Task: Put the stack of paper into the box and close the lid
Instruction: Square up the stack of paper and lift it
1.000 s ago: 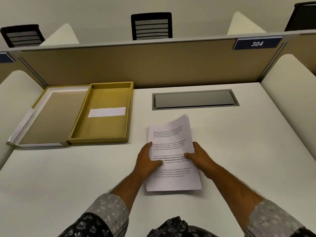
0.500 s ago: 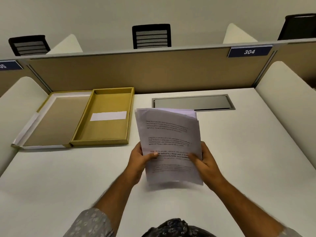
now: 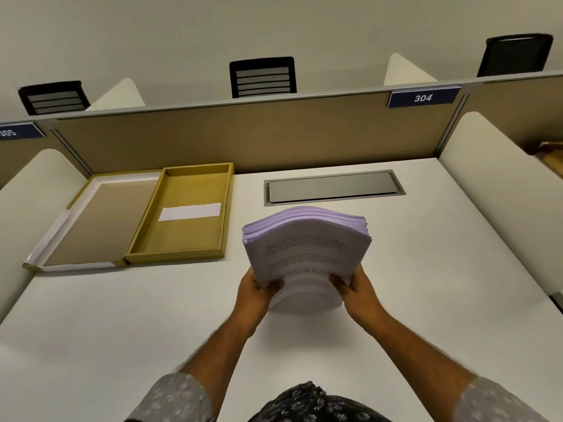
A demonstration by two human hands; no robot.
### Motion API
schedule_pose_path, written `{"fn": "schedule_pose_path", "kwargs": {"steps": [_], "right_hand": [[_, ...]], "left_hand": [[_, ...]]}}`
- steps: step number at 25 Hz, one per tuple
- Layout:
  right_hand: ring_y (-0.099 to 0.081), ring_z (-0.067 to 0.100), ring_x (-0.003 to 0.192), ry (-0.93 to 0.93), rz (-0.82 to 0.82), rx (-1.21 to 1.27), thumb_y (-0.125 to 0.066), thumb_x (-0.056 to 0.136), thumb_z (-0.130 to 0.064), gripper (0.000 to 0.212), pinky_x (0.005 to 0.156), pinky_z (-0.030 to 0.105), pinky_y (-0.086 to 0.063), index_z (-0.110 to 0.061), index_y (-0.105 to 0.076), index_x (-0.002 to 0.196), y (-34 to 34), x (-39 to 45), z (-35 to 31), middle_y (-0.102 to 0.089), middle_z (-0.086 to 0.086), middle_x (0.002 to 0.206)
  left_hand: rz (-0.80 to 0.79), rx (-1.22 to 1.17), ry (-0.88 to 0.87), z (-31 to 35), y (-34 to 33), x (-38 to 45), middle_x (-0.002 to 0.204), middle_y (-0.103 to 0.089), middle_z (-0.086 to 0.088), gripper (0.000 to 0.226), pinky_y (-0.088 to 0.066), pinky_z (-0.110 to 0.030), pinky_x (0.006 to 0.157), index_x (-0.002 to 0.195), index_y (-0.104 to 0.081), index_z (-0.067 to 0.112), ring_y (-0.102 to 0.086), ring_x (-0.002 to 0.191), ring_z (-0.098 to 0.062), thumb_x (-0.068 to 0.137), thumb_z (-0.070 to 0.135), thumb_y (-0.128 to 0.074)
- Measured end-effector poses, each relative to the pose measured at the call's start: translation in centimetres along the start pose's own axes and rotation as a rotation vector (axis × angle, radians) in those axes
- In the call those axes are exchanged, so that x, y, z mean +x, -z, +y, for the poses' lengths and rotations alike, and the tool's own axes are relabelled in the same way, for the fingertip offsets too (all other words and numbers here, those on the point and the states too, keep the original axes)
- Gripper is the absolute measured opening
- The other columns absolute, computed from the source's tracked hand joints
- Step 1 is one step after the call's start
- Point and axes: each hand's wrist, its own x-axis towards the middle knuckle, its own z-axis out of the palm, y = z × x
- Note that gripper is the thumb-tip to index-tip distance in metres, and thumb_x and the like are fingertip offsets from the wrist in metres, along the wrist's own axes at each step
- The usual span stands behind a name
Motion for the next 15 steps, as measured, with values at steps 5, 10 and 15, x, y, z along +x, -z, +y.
{"fn": "schedule_pose_path", "kwargs": {"steps": [5, 10, 15], "right_hand": [[-0.060, 0.015, 0.132, -0.086, -0.058, -0.124, -0.051, 0.109, -0.010, 0.052, 0.112, 0.037, -0.052, -0.028, -0.040, 0.157, 0.0, 0.0, 3.6, -0.060, -0.007, 0.145], [-0.063, 0.020, 0.128, -0.103, -0.095, -0.327, -0.048, 0.109, -0.009, 0.051, 0.095, 0.013, -0.046, -0.031, -0.043, 0.154, -0.1, 0.0, 5.2, -0.058, -0.016, 0.136], [-0.066, 0.023, 0.127, -0.106, -0.077, -0.457, -0.050, 0.109, -0.015, 0.049, 0.107, 0.035, -0.054, -0.026, -0.042, 0.156, -0.3, -0.7, 4.2, -0.065, -0.004, 0.143]], "left_hand": [[0.012, 0.018, 0.115, -3.9, -0.5, -0.4, 0.110, -0.078, 0.017, 0.035, -0.057, -0.024, 0.082, 0.111, -0.073, 0.043, -0.071, 0.110, -0.020, 0.095, 0.012, -0.075], [0.021, 0.098, 0.076, -5.0, -0.5, 0.1, 0.116, -0.076, 0.012, 0.033, -0.060, -0.037, 0.094, 0.109, -0.070, 0.047, -0.071, 0.110, -0.023, 0.097, 0.016, -0.075], [-0.072, 0.259, 0.020, -4.9, 1.8, 0.1, 0.100, -0.077, 0.030, 0.023, -0.060, -0.025, 0.085, 0.097, -0.070, 0.061, -0.074, 0.100, -0.009, 0.090, 0.041, -0.079]]}}
